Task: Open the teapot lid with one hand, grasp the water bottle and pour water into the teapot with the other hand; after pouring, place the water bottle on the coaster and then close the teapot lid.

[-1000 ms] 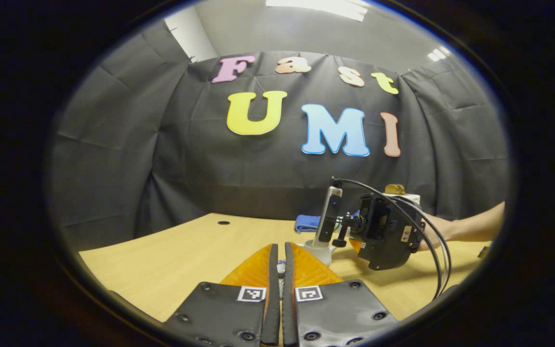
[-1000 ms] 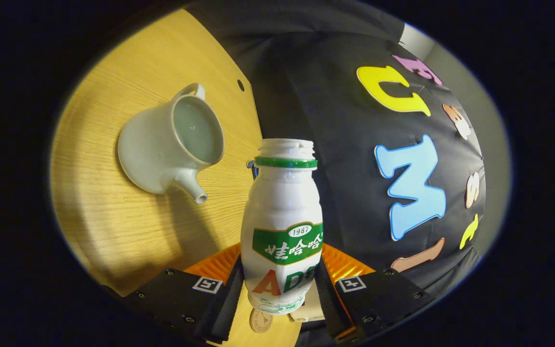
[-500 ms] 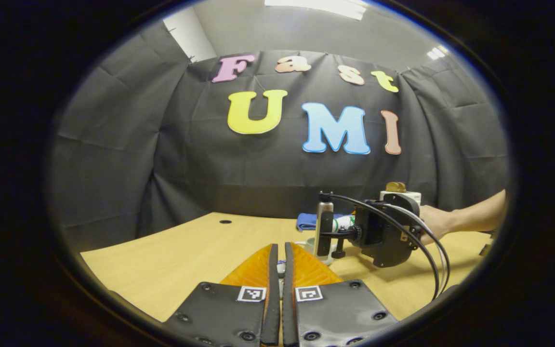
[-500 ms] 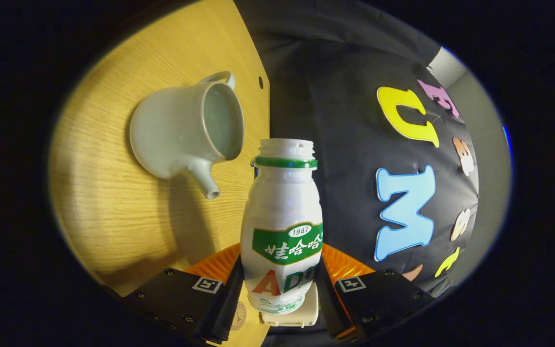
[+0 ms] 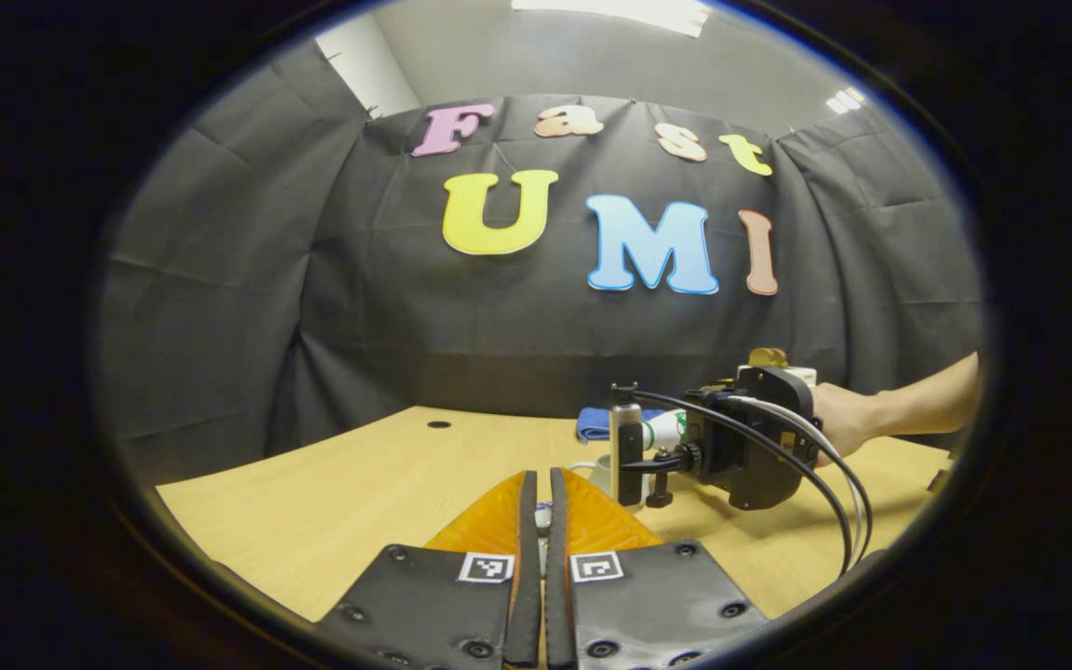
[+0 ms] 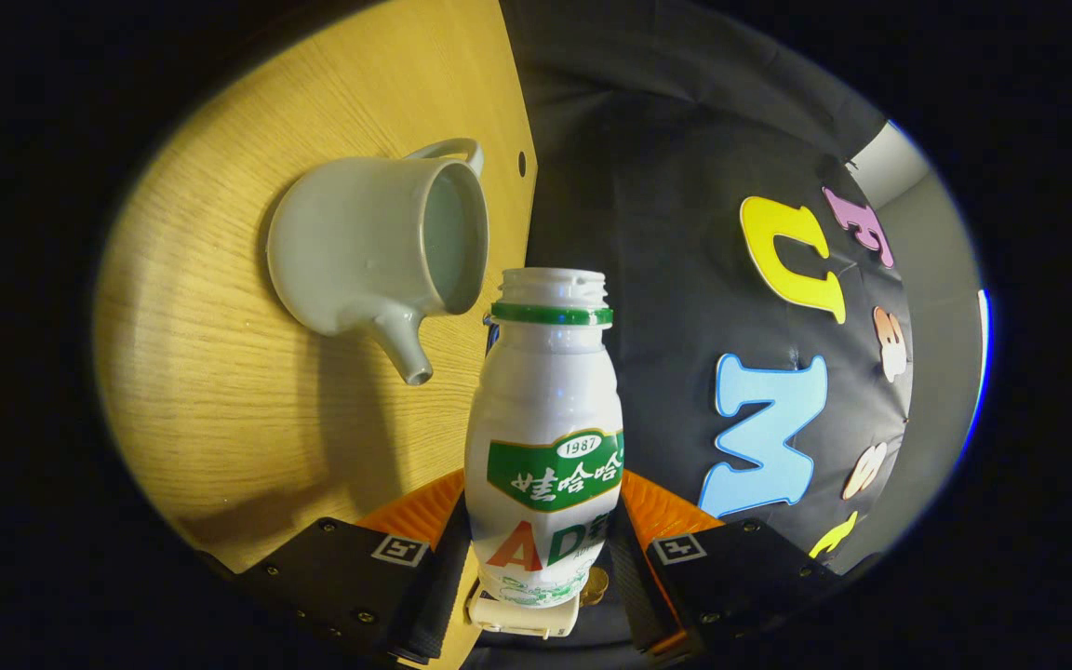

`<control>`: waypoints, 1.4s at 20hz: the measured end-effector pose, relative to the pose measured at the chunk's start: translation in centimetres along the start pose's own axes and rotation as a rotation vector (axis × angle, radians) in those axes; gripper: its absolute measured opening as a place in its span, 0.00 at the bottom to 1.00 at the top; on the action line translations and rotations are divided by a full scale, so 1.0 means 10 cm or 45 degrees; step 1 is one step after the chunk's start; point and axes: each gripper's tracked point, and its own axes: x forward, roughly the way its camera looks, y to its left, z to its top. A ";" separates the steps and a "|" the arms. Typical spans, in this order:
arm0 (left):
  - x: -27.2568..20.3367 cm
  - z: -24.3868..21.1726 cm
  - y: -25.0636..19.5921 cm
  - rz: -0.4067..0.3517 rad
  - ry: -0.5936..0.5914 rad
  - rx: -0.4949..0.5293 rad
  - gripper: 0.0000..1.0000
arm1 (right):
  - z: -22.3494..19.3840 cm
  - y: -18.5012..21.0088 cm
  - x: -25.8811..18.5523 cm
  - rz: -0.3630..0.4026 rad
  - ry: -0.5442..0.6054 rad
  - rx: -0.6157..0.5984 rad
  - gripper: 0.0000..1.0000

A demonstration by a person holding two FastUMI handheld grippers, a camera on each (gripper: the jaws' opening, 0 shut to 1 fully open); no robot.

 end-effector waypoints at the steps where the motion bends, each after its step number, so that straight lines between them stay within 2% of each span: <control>1: 0.00 0.00 0.00 0.001 0.001 0.000 0.12 | 0.00 -0.01 0.00 -0.007 0.001 -0.008 0.72; 9: 0.00 0.00 0.03 0.009 0.000 0.016 0.12 | 0.01 -0.19 0.04 -0.065 -0.013 -0.100 0.72; 10: 0.00 0.00 0.02 0.009 0.002 0.015 0.08 | 0.02 -0.20 0.04 -0.068 -0.017 -0.105 0.72; 11: 0.00 0.00 0.02 0.009 0.003 0.014 0.12 | 0.03 -0.21 0.04 -0.073 -0.021 -0.114 0.72; 12: -0.01 0.00 0.03 0.010 0.003 0.015 0.08 | 0.03 -0.22 0.05 -0.075 -0.023 -0.123 0.72; 15: 0.00 -0.01 0.04 0.013 0.003 0.017 0.08 | 0.04 -0.25 0.05 -0.089 -0.028 -0.144 0.72; 16: -0.01 -0.01 0.04 0.015 0.005 0.016 0.12 | 0.05 -0.25 0.05 -0.093 -0.030 -0.153 0.72; 19: -0.01 -0.02 0.03 0.017 0.012 0.007 0.12 | 0.05 -0.29 0.05 -0.103 -0.037 -0.180 0.72; 20: -0.01 -0.02 0.03 0.017 0.014 0.007 0.08 | 0.05 -0.30 0.04 -0.108 -0.037 -0.187 0.72; 21: -0.02 -0.02 0.03 0.017 0.016 0.007 0.12 | 0.05 -0.31 0.05 -0.111 -0.038 -0.193 0.72; 22: -0.02 -0.01 0.03 0.017 0.017 0.009 0.12 | 0.05 -0.33 0.05 -0.117 -0.041 -0.196 0.72; 23: -0.02 -0.03 0.03 0.017 0.016 0.010 0.08 | 0.05 -0.35 0.04 -0.122 -0.043 -0.201 0.72; 24: -0.02 -0.02 0.03 0.017 0.016 0.011 0.12 | 0.06 -0.36 0.04 -0.126 -0.045 -0.208 0.72; 25: -0.01 -0.02 0.03 0.016 0.016 0.012 0.12 | 0.06 -0.37 0.04 -0.131 -0.048 -0.215 0.72; 26: -0.02 -0.02 0.03 0.015 0.017 0.015 0.08 | 0.06 -0.39 0.03 -0.134 -0.047 -0.222 0.72; 27: -0.02 -0.03 0.04 0.017 0.017 0.019 0.12 | 0.06 -0.40 0.05 -0.138 -0.050 -0.229 0.72; 28: -0.02 -0.02 0.04 0.015 0.016 0.020 0.12 | 0.06 -0.41 0.05 -0.145 -0.049 -0.236 0.72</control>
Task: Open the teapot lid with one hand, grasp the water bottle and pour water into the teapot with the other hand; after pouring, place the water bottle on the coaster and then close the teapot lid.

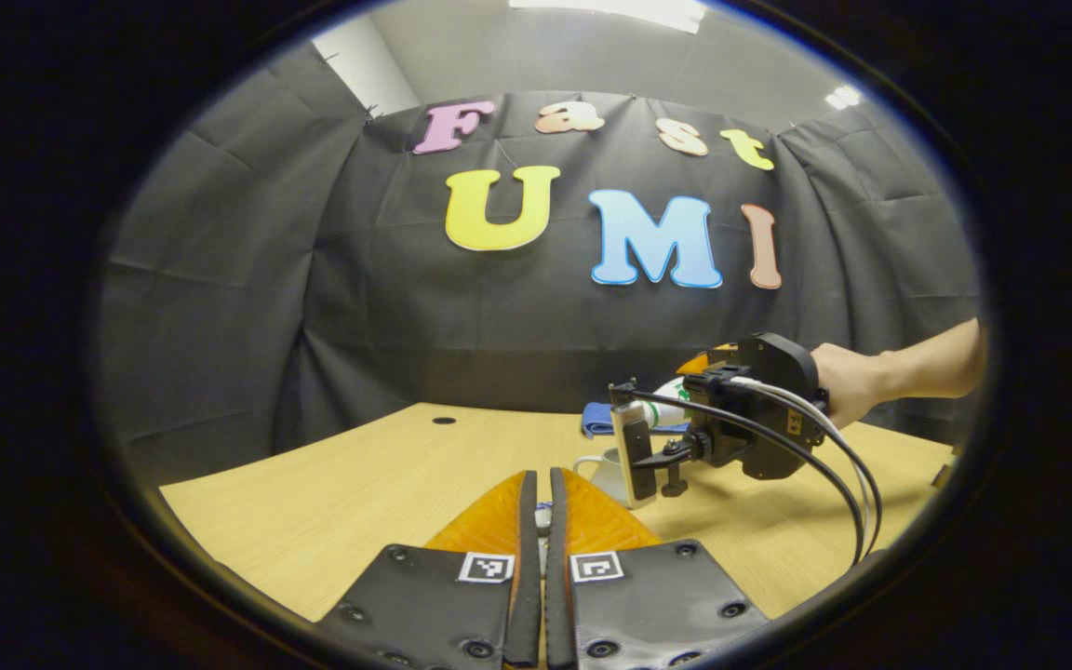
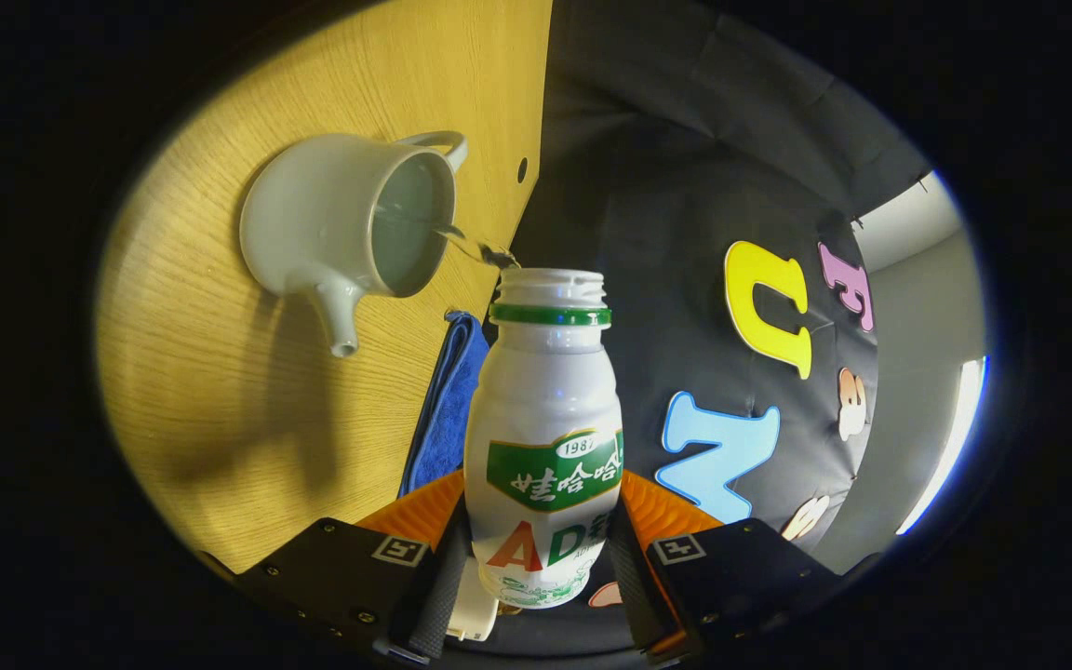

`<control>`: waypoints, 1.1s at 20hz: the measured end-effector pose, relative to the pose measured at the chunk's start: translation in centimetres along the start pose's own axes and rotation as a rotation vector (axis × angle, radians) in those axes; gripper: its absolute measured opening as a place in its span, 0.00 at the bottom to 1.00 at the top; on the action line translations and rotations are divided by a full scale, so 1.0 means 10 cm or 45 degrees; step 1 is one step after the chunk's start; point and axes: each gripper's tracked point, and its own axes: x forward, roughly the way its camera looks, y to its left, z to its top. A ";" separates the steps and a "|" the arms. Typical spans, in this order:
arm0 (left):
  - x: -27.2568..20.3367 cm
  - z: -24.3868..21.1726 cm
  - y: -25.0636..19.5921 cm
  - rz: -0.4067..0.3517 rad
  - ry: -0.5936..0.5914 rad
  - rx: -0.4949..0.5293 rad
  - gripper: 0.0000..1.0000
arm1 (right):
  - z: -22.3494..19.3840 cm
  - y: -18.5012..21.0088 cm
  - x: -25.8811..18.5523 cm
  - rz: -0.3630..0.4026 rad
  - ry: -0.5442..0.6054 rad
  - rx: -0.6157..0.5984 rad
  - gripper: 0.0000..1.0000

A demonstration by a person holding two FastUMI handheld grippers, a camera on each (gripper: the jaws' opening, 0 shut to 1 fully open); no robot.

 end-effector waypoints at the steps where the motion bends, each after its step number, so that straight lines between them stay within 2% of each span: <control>1: 0.00 0.00 0.00 0.000 -0.001 0.000 0.08 | 0.00 -0.02 0.00 -0.005 -0.001 -0.007 0.72; 12: 0.00 0.00 0.01 -0.006 0.000 0.016 0.08 | 0.01 -0.07 0.00 -0.046 -0.023 -0.071 0.72; 13: 0.00 -0.01 0.01 -0.006 0.001 0.018 0.12 | 0.00 -0.08 0.00 -0.049 -0.025 -0.085 0.72; 15: 0.00 -0.01 0.03 0.001 0.006 0.028 0.12 | 0.00 -0.09 0.00 -0.050 -0.023 -0.115 0.72; 16: 0.00 0.00 0.04 0.003 0.008 0.030 0.08 | -0.01 -0.09 0.00 -0.051 -0.023 -0.127 0.72; 17: -0.01 -0.02 0.03 0.003 0.009 0.030 0.08 | -0.01 -0.09 0.00 -0.049 -0.024 -0.135 0.72; 18: 0.00 -0.01 0.03 0.004 0.011 0.030 0.12 | -0.01 -0.08 0.00 -0.044 -0.026 -0.141 0.72; 19: -0.01 -0.02 0.04 0.006 0.011 0.031 0.12 | 0.01 -0.08 0.01 -0.040 -0.029 -0.151 0.72; 20: 0.00 -0.01 0.04 0.005 0.011 0.030 0.08 | 0.02 -0.07 0.00 -0.038 -0.032 -0.162 0.72; 22: -0.01 -0.04 0.03 -0.003 0.023 0.031 0.08 | 0.05 -0.01 -0.03 -0.025 -0.037 -0.186 0.72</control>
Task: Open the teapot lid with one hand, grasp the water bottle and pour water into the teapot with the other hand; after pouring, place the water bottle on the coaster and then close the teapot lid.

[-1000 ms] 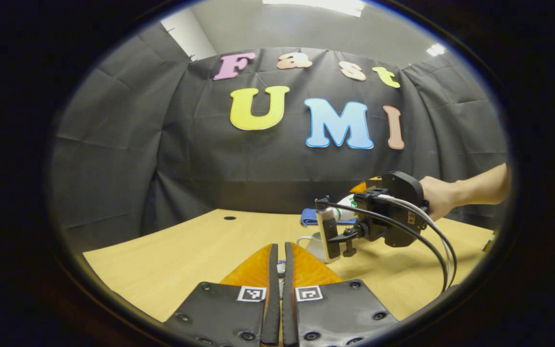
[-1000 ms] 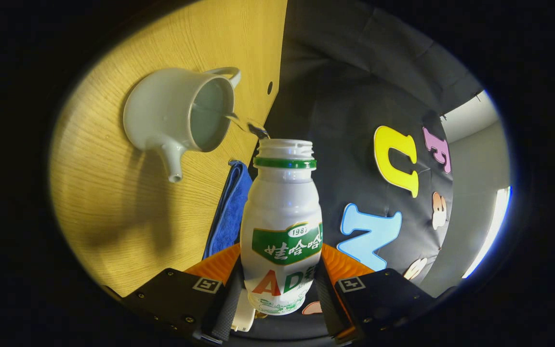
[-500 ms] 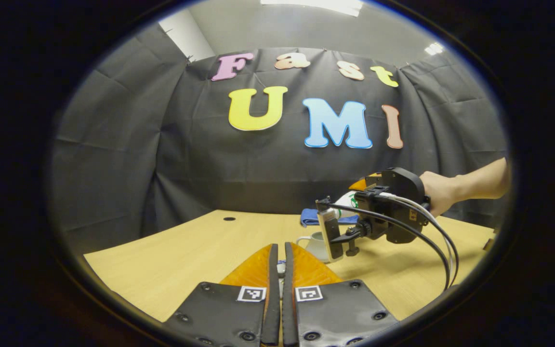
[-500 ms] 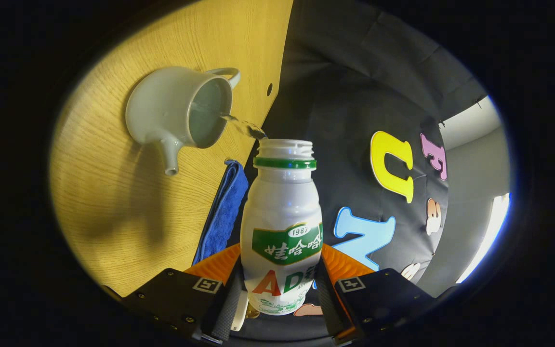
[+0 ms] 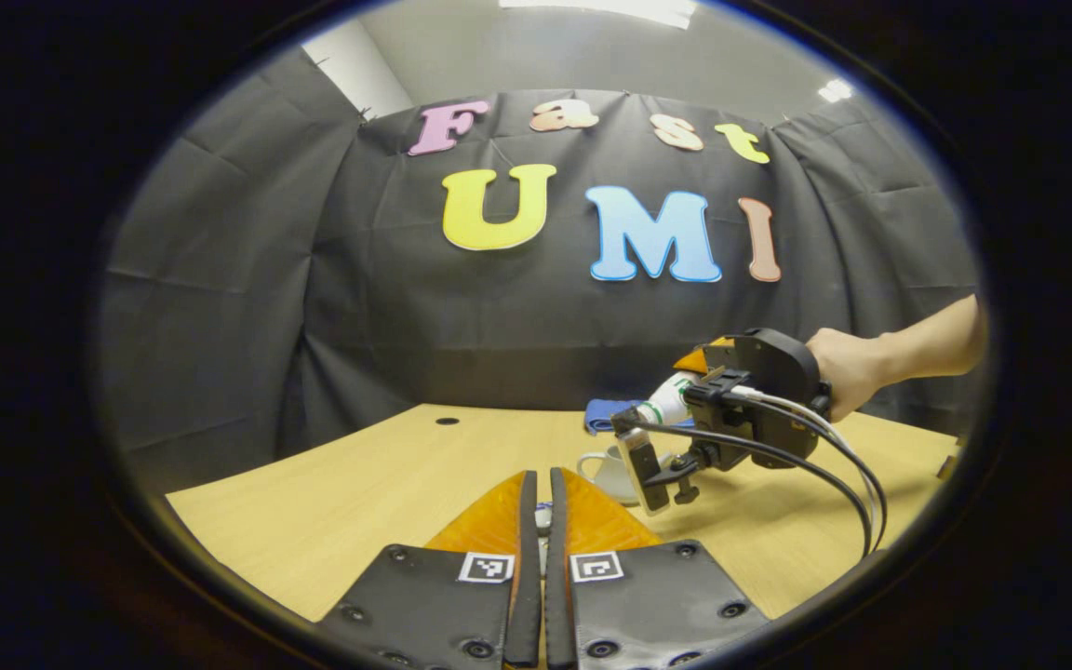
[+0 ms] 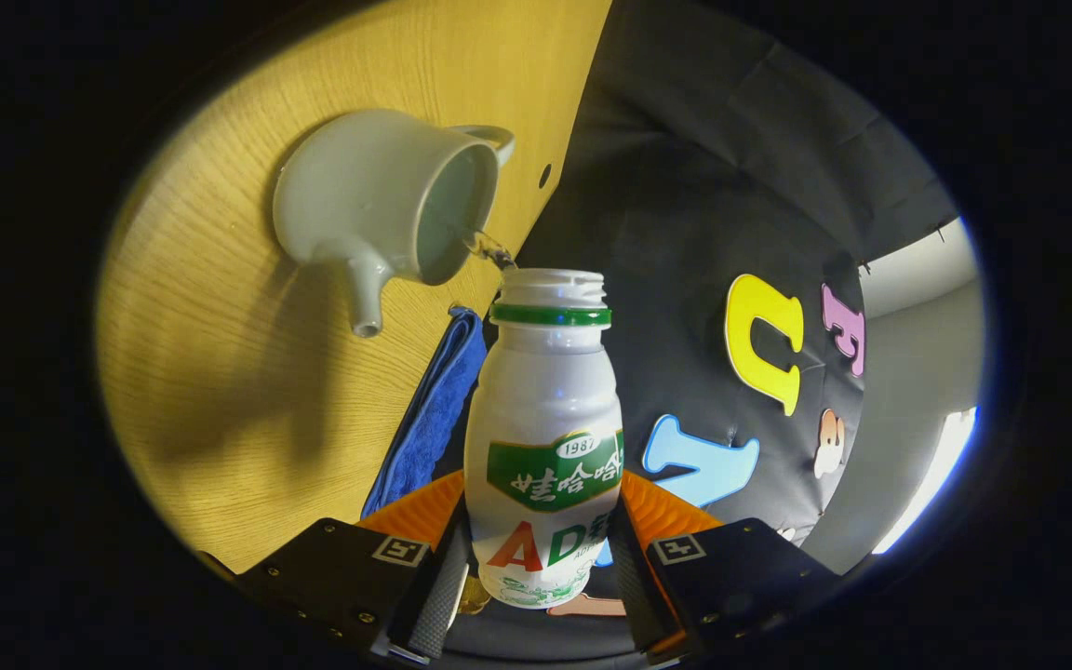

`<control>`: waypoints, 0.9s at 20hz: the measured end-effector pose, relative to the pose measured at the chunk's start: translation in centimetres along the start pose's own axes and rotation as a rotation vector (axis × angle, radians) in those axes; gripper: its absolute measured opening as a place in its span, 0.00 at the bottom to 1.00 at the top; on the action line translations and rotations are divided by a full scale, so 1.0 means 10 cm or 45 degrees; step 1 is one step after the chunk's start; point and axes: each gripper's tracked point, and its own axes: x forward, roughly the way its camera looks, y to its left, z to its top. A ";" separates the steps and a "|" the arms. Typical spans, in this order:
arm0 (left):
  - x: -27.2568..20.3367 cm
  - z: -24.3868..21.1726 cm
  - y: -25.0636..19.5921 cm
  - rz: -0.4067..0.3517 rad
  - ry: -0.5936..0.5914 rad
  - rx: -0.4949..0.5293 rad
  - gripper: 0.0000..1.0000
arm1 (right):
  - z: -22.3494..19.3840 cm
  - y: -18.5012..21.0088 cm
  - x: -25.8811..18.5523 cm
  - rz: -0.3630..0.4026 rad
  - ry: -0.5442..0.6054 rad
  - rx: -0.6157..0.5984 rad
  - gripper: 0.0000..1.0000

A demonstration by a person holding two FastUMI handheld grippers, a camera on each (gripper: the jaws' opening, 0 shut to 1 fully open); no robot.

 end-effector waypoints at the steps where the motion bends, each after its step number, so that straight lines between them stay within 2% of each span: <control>1: -0.01 -0.01 0.00 -0.002 0.004 0.002 0.08 | 0.01 0.05 0.02 0.008 0.000 -0.011 0.72; 2: -0.01 -0.01 0.01 -0.003 0.007 0.006 0.12 | 0.02 0.08 0.03 0.015 0.000 -0.022 0.72; 5: 0.00 -0.01 0.02 0.000 0.005 0.015 0.12 | 0.06 0.14 0.04 0.023 -0.003 -0.050 0.72; 6: 0.00 -0.01 0.03 0.003 0.004 0.016 0.08 | 0.07 0.12 0.03 0.017 -0.009 -0.067 0.72; 12: -0.02 -0.03 0.02 0.003 0.029 0.014 0.08 | 0.07 0.09 0.06 -0.002 -0.011 -0.121 0.72; 13: -0.03 -0.05 0.03 0.003 0.029 0.016 0.12 | 0.07 0.10 0.05 -0.002 -0.013 -0.121 0.72; 15: -0.02 -0.04 0.03 0.003 0.025 0.019 0.12 | 0.08 0.09 0.05 -0.002 -0.016 -0.123 0.72; 16: -0.02 -0.04 0.03 0.004 0.026 0.021 0.08 | 0.08 0.09 0.05 -0.004 -0.018 -0.123 0.72; 17: -0.02 -0.04 0.03 0.003 0.026 0.022 0.08 | 0.07 0.09 0.06 -0.007 -0.018 -0.121 0.72; 18: -0.02 -0.04 0.03 0.003 0.027 0.023 0.12 | 0.08 0.08 0.05 -0.011 -0.021 -0.116 0.72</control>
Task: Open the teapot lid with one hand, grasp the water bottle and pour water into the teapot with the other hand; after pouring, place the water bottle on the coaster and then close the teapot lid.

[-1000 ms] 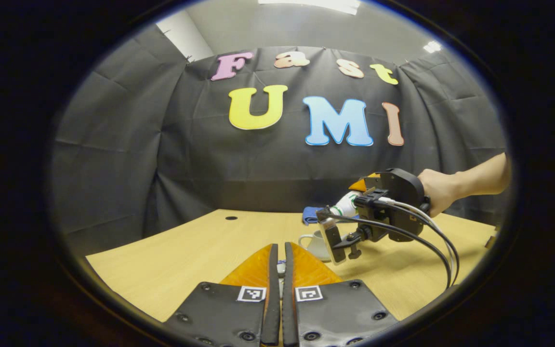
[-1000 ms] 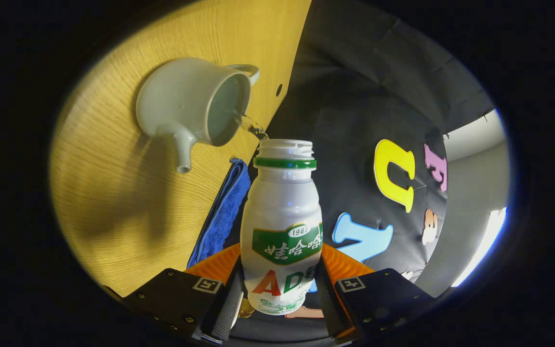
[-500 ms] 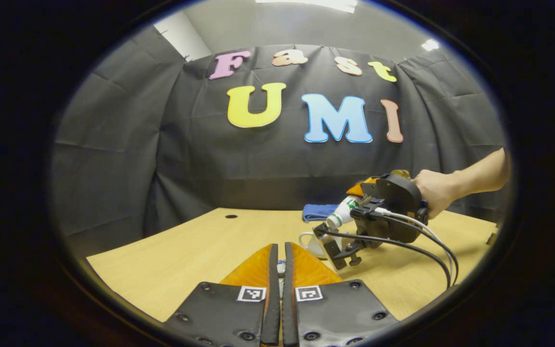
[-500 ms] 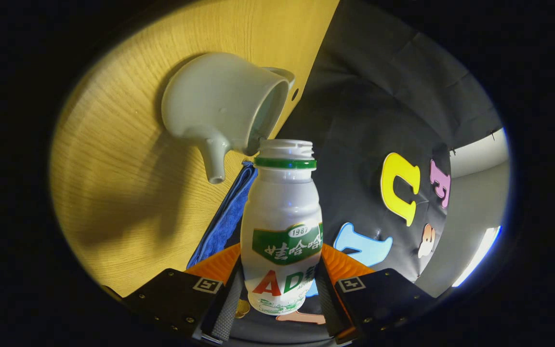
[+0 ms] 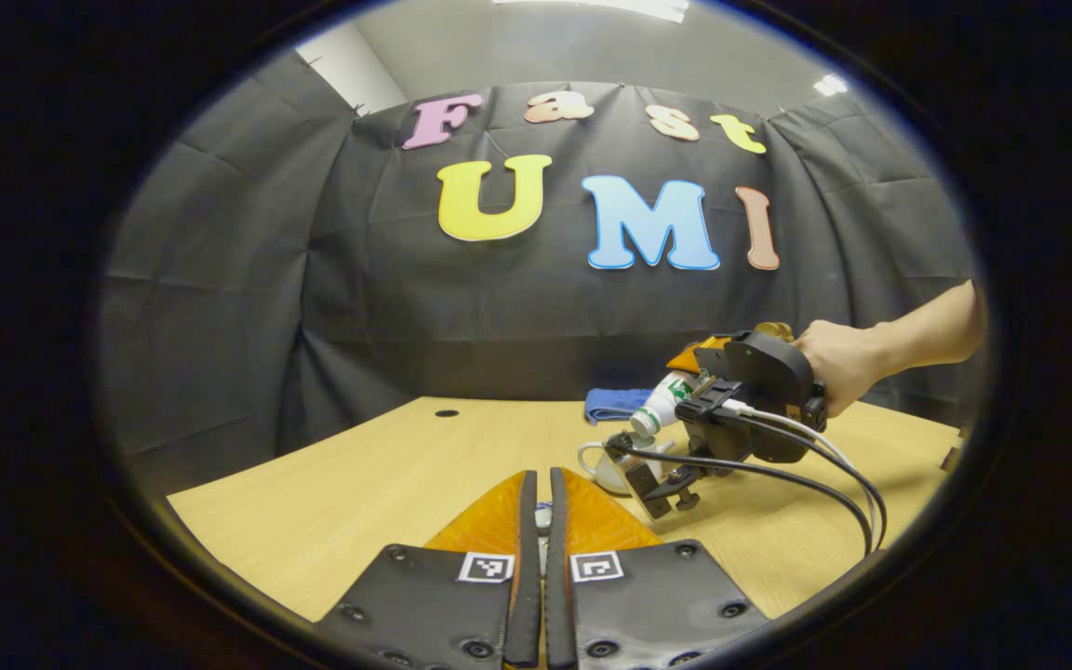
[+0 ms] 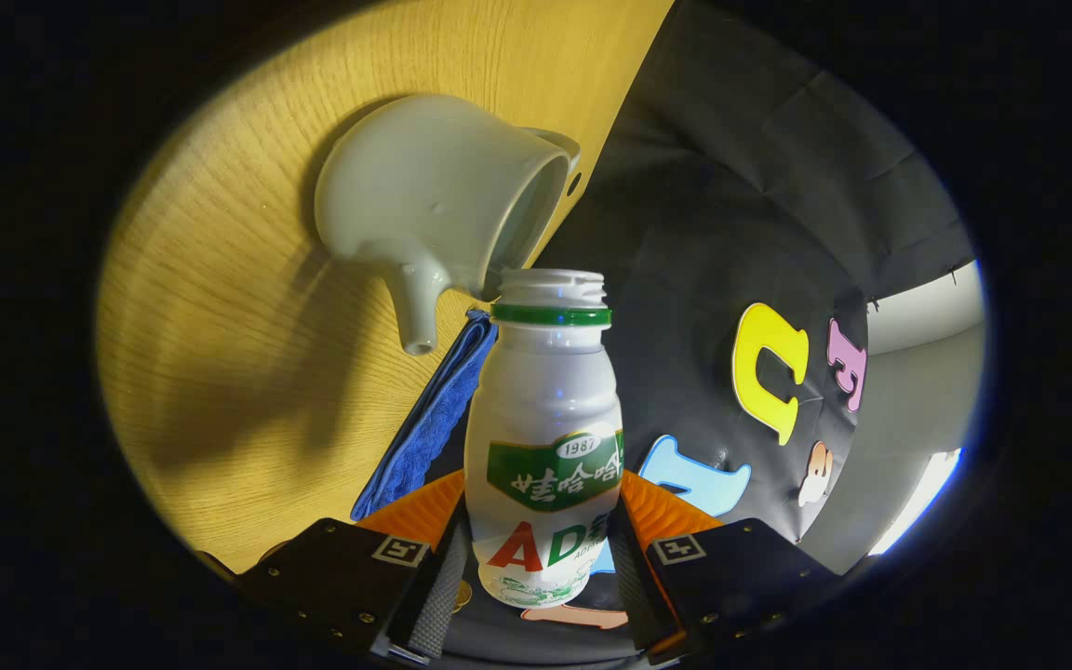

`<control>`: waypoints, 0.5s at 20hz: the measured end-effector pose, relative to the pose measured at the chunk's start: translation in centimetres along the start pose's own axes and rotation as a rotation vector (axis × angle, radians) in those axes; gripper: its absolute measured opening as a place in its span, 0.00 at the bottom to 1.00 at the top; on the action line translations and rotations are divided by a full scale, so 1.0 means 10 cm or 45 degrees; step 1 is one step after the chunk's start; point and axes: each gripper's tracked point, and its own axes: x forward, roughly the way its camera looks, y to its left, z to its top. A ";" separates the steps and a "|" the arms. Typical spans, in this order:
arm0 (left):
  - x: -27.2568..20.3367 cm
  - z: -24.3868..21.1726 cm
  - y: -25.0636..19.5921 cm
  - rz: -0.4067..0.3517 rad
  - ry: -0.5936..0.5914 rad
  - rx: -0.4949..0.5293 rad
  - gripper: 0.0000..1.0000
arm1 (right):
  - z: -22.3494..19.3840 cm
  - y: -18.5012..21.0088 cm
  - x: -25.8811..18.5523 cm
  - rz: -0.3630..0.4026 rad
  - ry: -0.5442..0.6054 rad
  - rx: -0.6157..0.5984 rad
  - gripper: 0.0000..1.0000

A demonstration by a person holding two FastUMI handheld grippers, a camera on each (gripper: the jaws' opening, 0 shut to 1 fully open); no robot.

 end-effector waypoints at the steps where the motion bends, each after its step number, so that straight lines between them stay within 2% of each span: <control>1: 0.00 -0.01 0.00 -0.002 0.001 0.000 0.12 | 0.00 0.00 0.00 -0.001 -0.002 0.010 0.72; 2: -0.01 -0.01 -0.01 -0.003 0.004 0.002 0.12 | 0.01 0.01 0.00 0.002 -0.006 0.025 0.72; 3: -0.01 0.00 0.00 -0.003 0.004 0.005 0.08 | 0.01 0.02 0.00 0.013 -0.009 0.046 0.72; 4: 0.00 0.00 0.00 -0.003 0.003 0.009 0.12 | 0.02 0.02 0.00 0.022 -0.014 0.072 0.72; 9: 0.01 0.01 0.01 0.006 -0.008 0.006 0.12 | 0.05 0.04 -0.04 0.050 -0.025 0.192 0.72; 10: 0.01 0.02 0.01 0.007 -0.010 0.004 0.08 | 0.06 0.05 -0.03 0.068 -0.028 0.235 0.72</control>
